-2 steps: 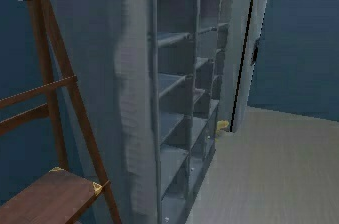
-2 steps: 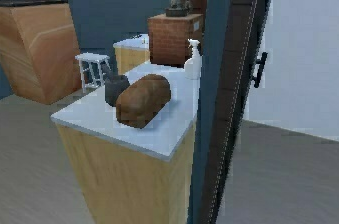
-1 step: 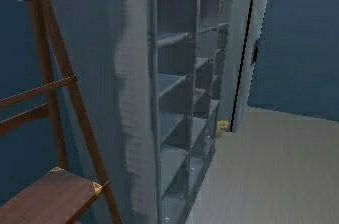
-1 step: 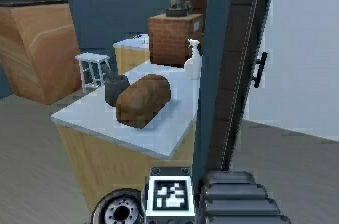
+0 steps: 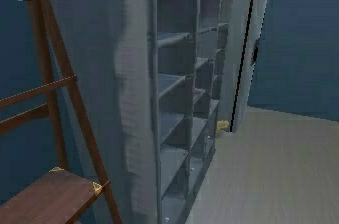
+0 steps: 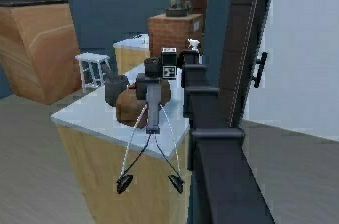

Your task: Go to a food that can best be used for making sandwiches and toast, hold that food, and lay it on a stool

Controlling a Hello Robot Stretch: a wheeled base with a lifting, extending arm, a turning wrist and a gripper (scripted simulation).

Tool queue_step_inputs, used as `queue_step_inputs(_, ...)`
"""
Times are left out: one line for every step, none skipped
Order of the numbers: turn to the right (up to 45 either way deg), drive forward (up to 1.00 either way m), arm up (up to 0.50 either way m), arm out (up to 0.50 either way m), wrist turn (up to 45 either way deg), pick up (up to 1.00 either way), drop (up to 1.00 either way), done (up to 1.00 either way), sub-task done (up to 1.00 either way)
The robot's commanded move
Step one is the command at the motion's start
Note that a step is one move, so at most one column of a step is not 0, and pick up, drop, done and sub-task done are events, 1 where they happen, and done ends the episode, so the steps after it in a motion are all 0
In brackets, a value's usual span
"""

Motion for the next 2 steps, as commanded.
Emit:
queue_step_inputs(0.0,0.0,0.0,0.0,45.0,0.0,0.0,0.0,0.0)
queue_step_inputs(0.0,0.0,0.0,0.0,45.0,0.0,0.0,0.0,0.0)
